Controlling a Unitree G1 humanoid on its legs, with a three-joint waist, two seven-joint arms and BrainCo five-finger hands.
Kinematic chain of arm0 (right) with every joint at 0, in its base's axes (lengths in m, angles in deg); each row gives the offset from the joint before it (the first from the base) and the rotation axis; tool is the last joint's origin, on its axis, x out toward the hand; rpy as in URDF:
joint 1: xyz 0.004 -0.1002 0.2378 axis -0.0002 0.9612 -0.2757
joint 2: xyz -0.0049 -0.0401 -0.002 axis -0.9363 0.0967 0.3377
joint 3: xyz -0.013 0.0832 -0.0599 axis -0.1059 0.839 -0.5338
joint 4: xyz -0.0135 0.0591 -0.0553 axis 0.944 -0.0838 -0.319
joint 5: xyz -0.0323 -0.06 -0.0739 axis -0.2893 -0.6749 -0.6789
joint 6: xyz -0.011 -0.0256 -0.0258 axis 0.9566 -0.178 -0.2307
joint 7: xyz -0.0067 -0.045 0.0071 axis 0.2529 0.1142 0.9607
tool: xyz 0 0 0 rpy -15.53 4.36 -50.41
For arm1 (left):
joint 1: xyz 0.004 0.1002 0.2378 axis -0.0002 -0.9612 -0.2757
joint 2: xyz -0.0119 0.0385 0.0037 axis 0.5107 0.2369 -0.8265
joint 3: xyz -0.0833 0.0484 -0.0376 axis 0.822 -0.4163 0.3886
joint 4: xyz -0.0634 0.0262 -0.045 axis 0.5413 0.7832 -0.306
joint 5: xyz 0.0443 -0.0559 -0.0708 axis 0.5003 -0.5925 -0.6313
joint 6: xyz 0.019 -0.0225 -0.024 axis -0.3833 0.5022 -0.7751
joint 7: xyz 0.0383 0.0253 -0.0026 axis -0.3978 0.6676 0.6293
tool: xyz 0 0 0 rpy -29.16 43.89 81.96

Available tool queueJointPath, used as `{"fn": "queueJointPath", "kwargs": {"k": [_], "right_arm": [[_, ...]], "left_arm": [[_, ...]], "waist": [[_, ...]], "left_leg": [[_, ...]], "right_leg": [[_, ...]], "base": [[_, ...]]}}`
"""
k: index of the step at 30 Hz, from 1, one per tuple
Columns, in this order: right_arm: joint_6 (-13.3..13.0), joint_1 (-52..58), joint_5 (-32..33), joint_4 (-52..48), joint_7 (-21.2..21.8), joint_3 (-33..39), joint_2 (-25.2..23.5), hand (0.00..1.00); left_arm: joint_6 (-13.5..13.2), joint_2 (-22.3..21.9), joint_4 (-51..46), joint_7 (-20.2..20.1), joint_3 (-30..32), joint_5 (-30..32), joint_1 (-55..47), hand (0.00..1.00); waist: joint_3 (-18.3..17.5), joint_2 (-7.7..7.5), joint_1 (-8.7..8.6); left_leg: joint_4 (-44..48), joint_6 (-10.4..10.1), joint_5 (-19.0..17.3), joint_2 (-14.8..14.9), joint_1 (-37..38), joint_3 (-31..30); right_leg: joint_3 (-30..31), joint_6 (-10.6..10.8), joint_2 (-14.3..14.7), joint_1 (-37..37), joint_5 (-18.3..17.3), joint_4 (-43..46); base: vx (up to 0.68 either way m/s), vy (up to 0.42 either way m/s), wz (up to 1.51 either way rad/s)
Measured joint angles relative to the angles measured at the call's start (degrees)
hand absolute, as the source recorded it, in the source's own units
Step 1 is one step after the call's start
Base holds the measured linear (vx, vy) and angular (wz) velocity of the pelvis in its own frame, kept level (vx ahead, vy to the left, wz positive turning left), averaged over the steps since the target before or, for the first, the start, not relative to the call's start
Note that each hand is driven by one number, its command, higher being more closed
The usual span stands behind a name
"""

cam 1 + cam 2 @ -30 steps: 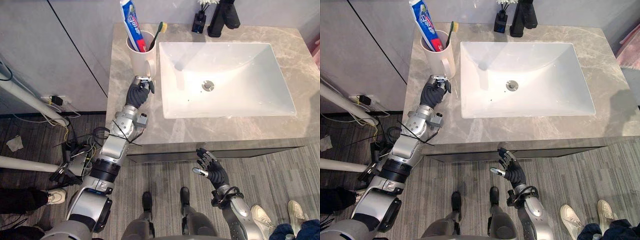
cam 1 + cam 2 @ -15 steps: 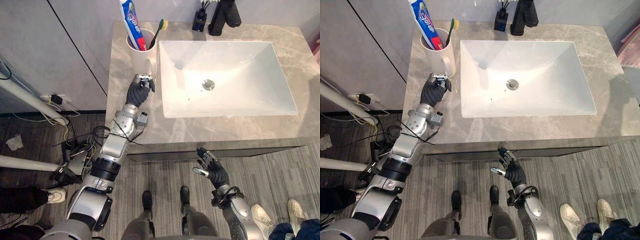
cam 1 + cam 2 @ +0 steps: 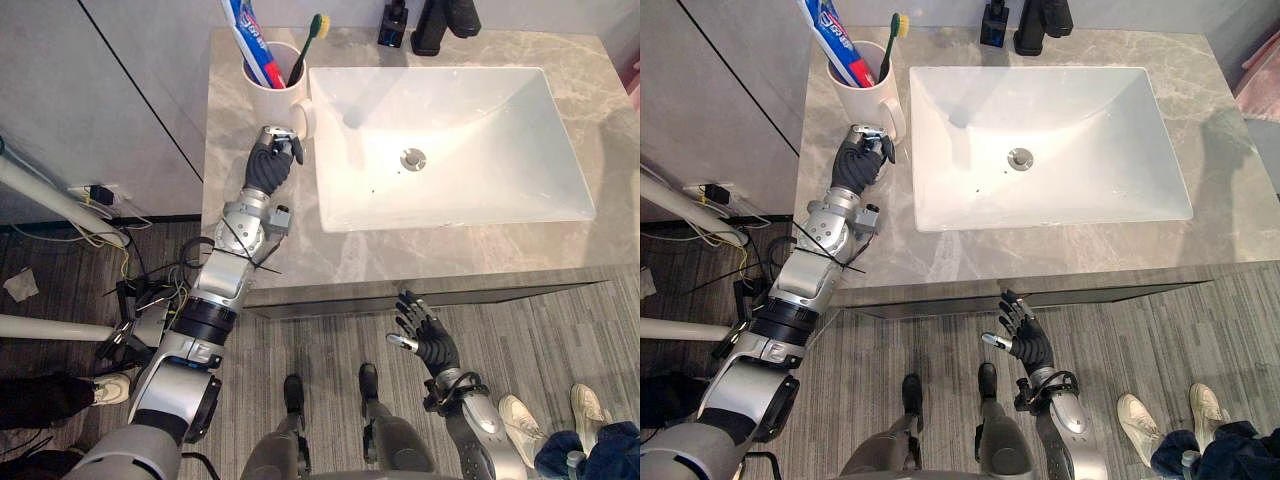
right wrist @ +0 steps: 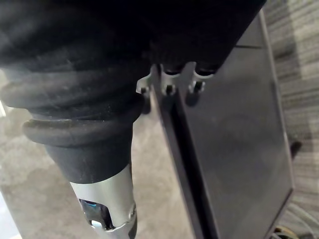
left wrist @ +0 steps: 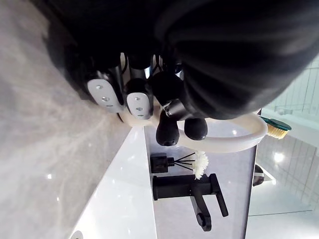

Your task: Organize washtable

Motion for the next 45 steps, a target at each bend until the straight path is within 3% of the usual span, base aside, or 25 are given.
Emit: {"fn": "queueJointPath", "kwargs": {"k": [20, 38, 45], "right_arm": [[-0.3, 2.7, 0.0, -0.4, 0.0, 0.3, -0.1, 0.0], [-0.5, 2.7, 0.1, -1.6, -1.2, 0.3, -0.2, 0.0], [-0.6, 2.7, 1.1, -1.6, -1.2, 0.3, -0.2, 0.0]], "left_arm": [[0.6, 0.5, 3.5, 0.5, 0.2, -3.1, 5.6, 1.0], [0.5, 7.5, 14.2, 2.6, -0.1, -6.6, 21.3, 1.0], [0.5, 7.9, 14.2, 2.5, -0.1, -6.5, 21.4, 1.0]], "waist": [[1.1, 0.04, -0.25], [3.9, -0.49, -2.06], [3.9, -0.49, -2.09]], "left_leg": [[0.0, 0.0, 0.0, 0.0, 0.0, 0.2], [0.0, 0.0, 0.0, 0.1, -2.2, 1.7], [0.0, 0.0, 0.0, 0.2, -2.4, 1.7]], "right_leg": [[0.8, -0.1, 0.1, -0.2, 0.1, 0.0], [2.7, -0.5, 0.4, -3.2, 0.9, 0.0], [2.7, -0.5, 0.4, -3.4, 0.9, 0.0]], "base": [[0.0, 0.0, 0.0], [0.02, -0.001, -0.05], [0.02, -0.003, 0.0]]}}
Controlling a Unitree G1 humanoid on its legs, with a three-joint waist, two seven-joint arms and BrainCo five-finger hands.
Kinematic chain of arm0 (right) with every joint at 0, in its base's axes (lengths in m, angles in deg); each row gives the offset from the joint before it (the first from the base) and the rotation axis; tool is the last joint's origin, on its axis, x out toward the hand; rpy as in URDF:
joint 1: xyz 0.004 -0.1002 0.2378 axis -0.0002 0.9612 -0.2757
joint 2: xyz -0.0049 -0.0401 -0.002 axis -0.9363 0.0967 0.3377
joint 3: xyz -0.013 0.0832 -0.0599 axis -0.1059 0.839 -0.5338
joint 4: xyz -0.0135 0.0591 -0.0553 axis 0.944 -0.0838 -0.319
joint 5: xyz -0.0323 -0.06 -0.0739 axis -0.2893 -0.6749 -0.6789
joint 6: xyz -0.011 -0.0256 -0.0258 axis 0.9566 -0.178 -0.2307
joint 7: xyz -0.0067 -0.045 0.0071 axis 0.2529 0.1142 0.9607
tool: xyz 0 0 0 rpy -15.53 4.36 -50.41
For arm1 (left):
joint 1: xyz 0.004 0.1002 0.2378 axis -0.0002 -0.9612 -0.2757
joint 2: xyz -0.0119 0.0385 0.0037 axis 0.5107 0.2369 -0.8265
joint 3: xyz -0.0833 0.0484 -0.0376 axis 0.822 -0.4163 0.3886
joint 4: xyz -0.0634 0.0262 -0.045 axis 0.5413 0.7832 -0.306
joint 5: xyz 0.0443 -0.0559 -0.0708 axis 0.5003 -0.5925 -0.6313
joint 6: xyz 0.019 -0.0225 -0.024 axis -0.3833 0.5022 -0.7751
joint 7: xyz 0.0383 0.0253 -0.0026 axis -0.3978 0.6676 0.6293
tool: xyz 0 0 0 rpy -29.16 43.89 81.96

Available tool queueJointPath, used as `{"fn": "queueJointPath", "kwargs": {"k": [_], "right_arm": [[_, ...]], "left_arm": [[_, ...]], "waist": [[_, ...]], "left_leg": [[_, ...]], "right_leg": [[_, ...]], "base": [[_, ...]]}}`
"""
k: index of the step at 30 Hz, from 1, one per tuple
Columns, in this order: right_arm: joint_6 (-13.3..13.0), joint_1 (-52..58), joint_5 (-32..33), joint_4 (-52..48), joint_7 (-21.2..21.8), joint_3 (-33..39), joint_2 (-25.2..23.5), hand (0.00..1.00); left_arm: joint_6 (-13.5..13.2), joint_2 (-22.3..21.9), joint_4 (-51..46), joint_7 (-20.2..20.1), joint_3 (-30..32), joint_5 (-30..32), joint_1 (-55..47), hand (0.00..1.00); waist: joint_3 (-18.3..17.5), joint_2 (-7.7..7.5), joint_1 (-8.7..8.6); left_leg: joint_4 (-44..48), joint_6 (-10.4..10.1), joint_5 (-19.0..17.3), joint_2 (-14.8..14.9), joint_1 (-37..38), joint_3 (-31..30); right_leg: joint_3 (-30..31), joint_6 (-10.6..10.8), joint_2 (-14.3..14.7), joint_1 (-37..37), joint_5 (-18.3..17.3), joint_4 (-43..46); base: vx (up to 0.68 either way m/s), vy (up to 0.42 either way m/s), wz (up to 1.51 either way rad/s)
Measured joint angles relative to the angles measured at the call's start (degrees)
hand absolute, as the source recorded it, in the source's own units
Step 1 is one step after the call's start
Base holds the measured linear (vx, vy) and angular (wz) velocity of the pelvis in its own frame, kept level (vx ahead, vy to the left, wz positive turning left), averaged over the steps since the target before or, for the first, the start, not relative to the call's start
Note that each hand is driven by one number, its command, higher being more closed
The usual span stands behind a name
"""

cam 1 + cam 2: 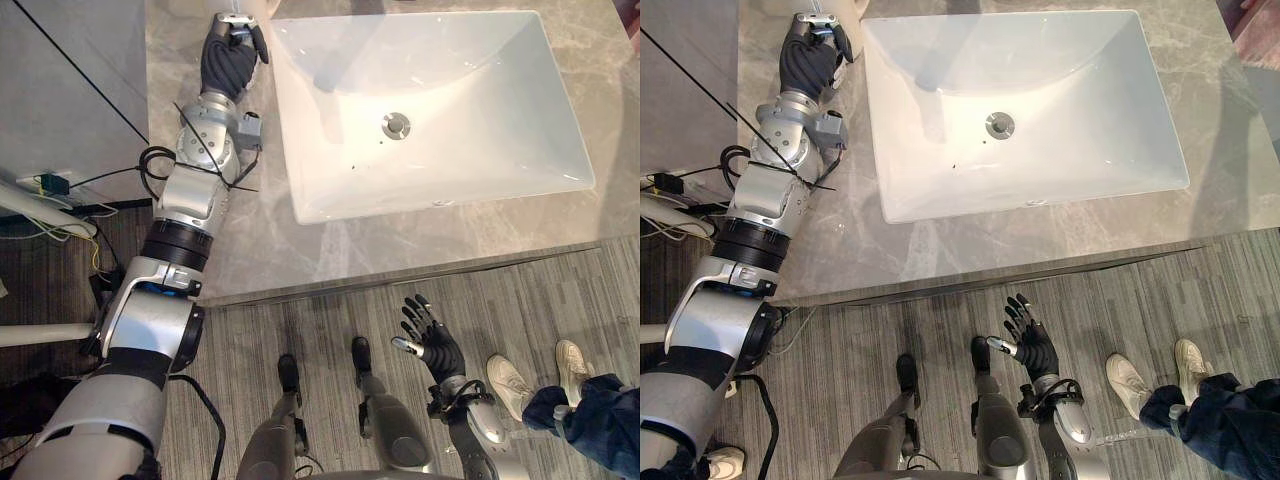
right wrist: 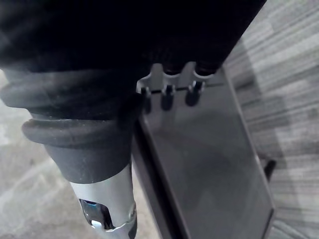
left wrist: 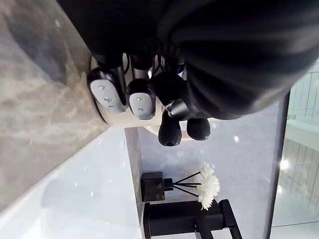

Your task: Organize washtable

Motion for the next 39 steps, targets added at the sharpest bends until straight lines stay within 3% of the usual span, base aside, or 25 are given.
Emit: {"fn": "queueJointPath", "kwargs": {"k": [9, 15, 18, 21, 25, 32, 39], "right_arm": [[0.0, -0.1, 0.0, 0.1, 0.1, 0.0, 0.1, 0.0], [0.0, -2.5, 0.1, 0.1, -0.1, 0.1, 0.1, 0.0], [0.3, -1.3, 0.0, 0.1, -1.2, 2.2, 0.1, 0.0], [1.1, 0.3, -0.1, 0.6, -2.2, 2.5, 0.1, 0.0], [1.6, 1.5, -0.6, 0.7, -2.4, 2.4, -0.3, 0.0], [1.8, 4.8, -0.6, 0.4, -0.9, 2.4, -3.8, 0.0], [1.8, 5.8, -0.6, 0.1, 0.6, 2.2, -6.3, 0.0]], "left_arm": [[0.0, -1.6, -5.2, -0.6, 0.2, 1.1, -7.8, 1.0], [-1.5, -9.1, -23.0, -0.6, 0.1, -1.5, -25.7, 1.0], [-2.6, -16.4, -32.8, -3.1, -0.2, -6.5, -41.8, 1.0], [-2.8, -17.8, -36.6, -5.1, 0.2, -10.3, -52.5, 1.0], [-2.8, -20.6, -39.4, -7.2, 1.6, -12.1, -62.3, 1.0], [-2.2, -24.5, -41.5, -9.5, 2.3, -16.3, -75.8, 1.0], [-1.3, -24.9, -41.5, -10.6, 1.6, -18.2, -79.4, 1.0]], "waist": [[0.0, 0.05, 0.41], [-0.4, 0.57, 1.24], [-2.5, 3.26, 2.24], [-5.1, 5.16, 3.52], [-8.3, 6.33, 3.78], [-14.2, 6.09, 5.23], [-16.4, 5.0, 5.35]], "left_leg": [[0.0, 0.0, 0.0, 0.0, 1.6, -0.7], [0.0, 0.0, 0.0, -0.3, 3.8, -2.3], [0.0, 0.0, 0.0, -0.7, 5.4, -4.8], [0.0, 0.0, 0.0, -0.8, 7.2, -5.3], [-0.4, -0.1, -0.1, -0.7, 8.6, -7.0], [-0.4, -0.5, -0.1, -0.5, 10.9, -8.5], [-0.4, -0.5, -0.1, -0.7, 12.2, -9.8]], "right_leg": [[-0.7, 0.0, 0.0, 1.9, 0.0, 0.0], [-2.4, 0.3, -0.4, 4.9, -0.6, 0.0], [-5.5, 0.6, -0.5, 7.8, -1.7, 0.0], [-6.4, 0.8, -0.7, 9.9, -2.2, 0.0], [-8.1, 0.4, -0.6, 12.1, -3.0, 0.0], [-10.1, 0.6, -0.6, 15.2, -3.9, 0.0], [-11.4, 0.7, -0.7, 16.6, -4.5, 0.5]], "base": [[0.0, 0.002, 0.03], [0.0, 0.006, 0.14], [0.03, -0.006, 0.4], [0.02, 0.005, 0.19], [-0.04, -0.001, 0.2], [-0.04, -0.003, 0.14], [-0.02, 0.002, 0.11]]}}
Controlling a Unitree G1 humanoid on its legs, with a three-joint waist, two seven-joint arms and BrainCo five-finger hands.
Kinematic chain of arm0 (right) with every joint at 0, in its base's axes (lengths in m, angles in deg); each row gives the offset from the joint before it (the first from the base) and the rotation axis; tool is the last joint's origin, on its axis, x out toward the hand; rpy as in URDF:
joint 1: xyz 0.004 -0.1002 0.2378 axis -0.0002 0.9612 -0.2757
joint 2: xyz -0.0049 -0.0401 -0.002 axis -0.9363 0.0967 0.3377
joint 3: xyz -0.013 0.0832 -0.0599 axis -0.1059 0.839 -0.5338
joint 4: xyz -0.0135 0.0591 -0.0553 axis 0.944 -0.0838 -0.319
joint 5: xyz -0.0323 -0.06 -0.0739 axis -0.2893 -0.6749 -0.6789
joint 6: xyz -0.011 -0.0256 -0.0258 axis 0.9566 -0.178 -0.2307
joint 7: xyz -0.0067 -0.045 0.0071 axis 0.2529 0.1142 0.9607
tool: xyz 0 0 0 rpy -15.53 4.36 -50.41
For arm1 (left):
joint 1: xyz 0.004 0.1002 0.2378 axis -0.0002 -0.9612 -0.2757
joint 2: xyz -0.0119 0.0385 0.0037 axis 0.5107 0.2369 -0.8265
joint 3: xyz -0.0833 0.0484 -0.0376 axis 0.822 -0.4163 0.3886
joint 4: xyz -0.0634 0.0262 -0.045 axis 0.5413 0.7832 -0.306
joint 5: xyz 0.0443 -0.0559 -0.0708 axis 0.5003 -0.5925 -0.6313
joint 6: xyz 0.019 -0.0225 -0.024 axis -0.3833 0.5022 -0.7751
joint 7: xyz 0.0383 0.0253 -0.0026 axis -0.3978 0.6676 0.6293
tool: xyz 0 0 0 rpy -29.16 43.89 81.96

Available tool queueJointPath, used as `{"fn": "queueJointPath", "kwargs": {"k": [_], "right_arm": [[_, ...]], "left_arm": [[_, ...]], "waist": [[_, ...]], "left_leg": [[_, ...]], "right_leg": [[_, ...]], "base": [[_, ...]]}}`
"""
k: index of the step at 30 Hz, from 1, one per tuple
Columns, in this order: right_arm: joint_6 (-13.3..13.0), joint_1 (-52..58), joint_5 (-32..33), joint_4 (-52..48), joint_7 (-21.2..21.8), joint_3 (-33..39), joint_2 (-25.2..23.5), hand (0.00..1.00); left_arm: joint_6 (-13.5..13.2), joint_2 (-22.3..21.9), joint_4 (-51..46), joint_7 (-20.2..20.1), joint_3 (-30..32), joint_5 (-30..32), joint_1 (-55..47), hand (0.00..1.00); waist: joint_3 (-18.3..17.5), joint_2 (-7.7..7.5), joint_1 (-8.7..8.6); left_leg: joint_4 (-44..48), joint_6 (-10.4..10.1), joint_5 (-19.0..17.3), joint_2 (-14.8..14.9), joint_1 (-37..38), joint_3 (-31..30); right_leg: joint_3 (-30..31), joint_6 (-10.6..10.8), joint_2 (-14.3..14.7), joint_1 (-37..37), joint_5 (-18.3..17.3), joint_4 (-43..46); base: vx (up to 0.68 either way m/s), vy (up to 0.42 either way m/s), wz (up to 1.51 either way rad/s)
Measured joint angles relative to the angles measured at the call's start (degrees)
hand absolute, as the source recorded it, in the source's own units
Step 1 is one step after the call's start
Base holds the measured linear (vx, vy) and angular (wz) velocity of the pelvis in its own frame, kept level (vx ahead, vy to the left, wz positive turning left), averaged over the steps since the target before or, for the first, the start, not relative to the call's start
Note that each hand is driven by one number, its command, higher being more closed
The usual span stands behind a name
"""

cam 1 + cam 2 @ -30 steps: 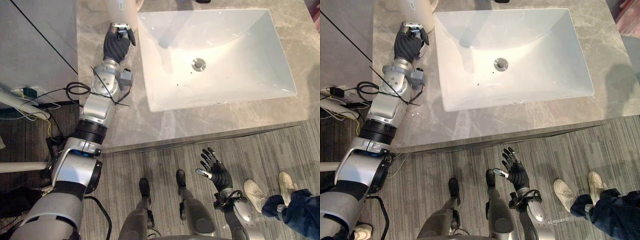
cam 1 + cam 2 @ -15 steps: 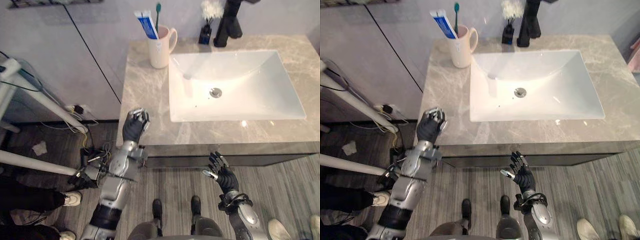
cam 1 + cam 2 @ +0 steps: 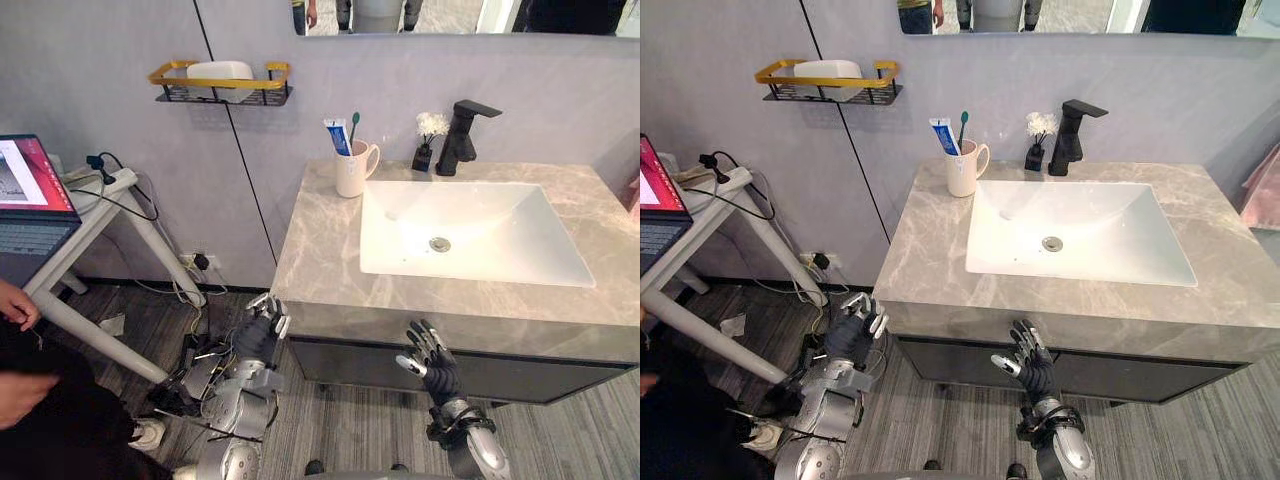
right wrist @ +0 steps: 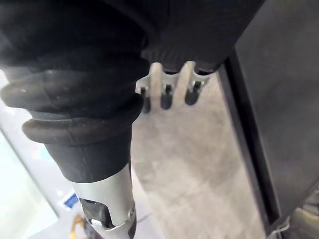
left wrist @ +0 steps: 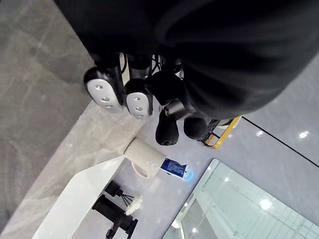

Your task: Organize washtable

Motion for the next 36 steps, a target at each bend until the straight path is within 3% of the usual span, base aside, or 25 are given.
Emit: {"fn": "queueJointPath", "kwargs": {"k": [36], "right_arm": [[0.2, 0.0, 0.4, 1.3, -0.2, -0.6, -0.2, 0.0]], "left_arm": [[1.0, 0.1, 3.6, -0.6, -2.5, 3.4, 0.1, 1.0]], "waist": [[-2.8, -1.05, -0.1]], "left_leg": [[0.0, -0.3, -0.2, 0.1, -0.7, 0.6]], "right_leg": [[0.4, 0.2, 0.1, -1.1, -0.3, 0.0]], "base": [[0.0, 0.0, 0.0]]}}
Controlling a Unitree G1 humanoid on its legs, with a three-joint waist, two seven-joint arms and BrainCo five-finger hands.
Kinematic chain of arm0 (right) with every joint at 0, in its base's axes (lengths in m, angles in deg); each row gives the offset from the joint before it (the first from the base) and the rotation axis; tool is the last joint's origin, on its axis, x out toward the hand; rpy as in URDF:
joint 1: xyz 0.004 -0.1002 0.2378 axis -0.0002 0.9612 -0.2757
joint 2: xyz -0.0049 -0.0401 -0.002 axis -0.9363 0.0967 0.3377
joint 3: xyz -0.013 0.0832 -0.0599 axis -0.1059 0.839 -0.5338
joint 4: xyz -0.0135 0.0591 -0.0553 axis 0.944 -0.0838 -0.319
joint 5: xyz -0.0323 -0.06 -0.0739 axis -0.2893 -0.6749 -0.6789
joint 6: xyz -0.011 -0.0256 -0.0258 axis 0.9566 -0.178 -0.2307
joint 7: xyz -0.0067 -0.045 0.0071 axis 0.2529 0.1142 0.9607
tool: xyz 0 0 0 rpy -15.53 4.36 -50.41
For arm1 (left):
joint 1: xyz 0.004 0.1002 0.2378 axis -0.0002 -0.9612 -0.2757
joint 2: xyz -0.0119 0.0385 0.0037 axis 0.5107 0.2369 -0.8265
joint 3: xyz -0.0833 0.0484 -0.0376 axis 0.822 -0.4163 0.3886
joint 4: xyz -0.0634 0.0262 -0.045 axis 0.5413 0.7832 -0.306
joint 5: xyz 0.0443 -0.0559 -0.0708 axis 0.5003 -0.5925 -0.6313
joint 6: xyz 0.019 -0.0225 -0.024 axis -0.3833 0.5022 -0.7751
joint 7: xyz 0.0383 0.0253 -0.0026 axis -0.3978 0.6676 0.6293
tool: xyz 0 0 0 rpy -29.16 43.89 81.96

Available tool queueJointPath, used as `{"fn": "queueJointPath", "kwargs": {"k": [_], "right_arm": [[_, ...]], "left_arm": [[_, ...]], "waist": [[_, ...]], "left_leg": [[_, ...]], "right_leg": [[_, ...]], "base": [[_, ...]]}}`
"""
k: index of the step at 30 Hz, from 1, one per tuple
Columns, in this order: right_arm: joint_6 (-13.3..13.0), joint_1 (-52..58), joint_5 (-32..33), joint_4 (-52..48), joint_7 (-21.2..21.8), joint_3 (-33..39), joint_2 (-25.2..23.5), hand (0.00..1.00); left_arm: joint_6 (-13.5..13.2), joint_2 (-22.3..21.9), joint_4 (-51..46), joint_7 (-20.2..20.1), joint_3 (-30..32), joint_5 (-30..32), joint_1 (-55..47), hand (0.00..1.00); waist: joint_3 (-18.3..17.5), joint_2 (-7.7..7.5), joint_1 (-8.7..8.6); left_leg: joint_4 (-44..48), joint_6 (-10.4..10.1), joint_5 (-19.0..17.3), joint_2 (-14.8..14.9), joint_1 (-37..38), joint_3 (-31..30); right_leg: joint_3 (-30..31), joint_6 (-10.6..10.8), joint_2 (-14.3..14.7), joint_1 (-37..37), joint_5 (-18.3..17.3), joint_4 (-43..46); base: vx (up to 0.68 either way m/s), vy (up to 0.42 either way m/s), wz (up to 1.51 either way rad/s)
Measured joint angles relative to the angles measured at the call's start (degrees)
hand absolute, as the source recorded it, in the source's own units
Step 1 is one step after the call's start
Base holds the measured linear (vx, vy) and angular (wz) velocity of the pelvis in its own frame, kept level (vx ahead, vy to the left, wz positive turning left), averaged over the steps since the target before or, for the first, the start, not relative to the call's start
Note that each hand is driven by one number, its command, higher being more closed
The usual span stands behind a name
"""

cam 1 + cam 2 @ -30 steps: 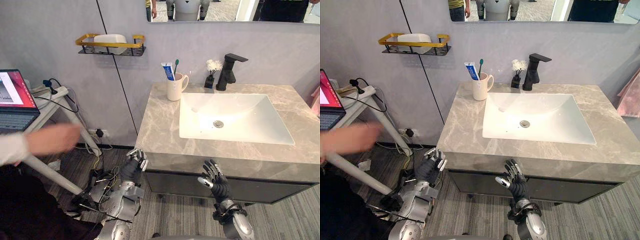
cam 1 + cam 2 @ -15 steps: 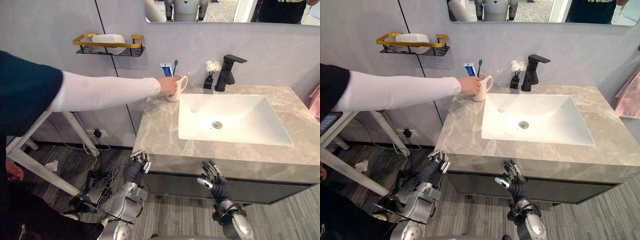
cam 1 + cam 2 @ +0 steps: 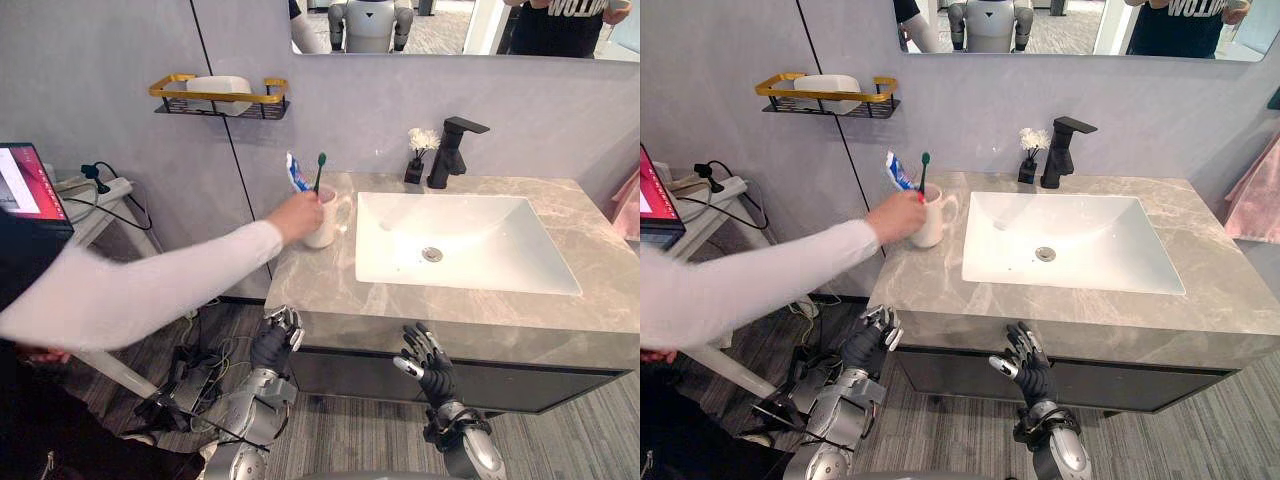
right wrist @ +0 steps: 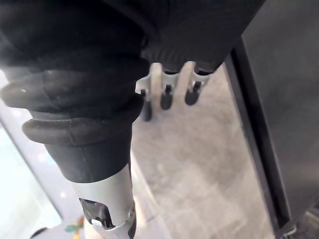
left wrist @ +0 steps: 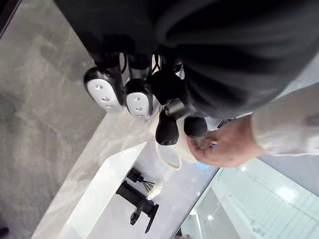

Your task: Organize washtable

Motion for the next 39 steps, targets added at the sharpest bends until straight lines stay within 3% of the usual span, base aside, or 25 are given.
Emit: {"fn": "queueJointPath", "kwargs": {"k": [22, 39], "right_arm": [[0.2, -0.1, 0.1, 1.3, 0.0, -2.0, 0.1, 0.0], [0.6, -0.4, 0.1, 3.4, 1.3, -2.1, 0.4, 0.0]], "left_arm": [[0.4, 0.0, 0.0, 0.0, 0.0, 0.5, 0.2, 1.0], [0.5, 1.6, 0.1, 1.3, 0.8, 8.7, 13.2, 1.0]], "waist": [[0.0, -0.15, -0.03], [-0.1, -0.18, -0.25]], "left_leg": [[0.0, 0.2, -0.2, 0.0, 0.0, 0.7], [0.3, 0.3, -0.3, 0.1, 0.2, 1.8]], "right_leg": [[0.2, 0.1, 0.0, -0.1, -0.3, 0.0], [1.5, 0.3, 0.1, -0.5, -0.1, -0.1]], "base": [[0.0, 0.0, 0.0], [0.0, -0.001, -0.03]]}}
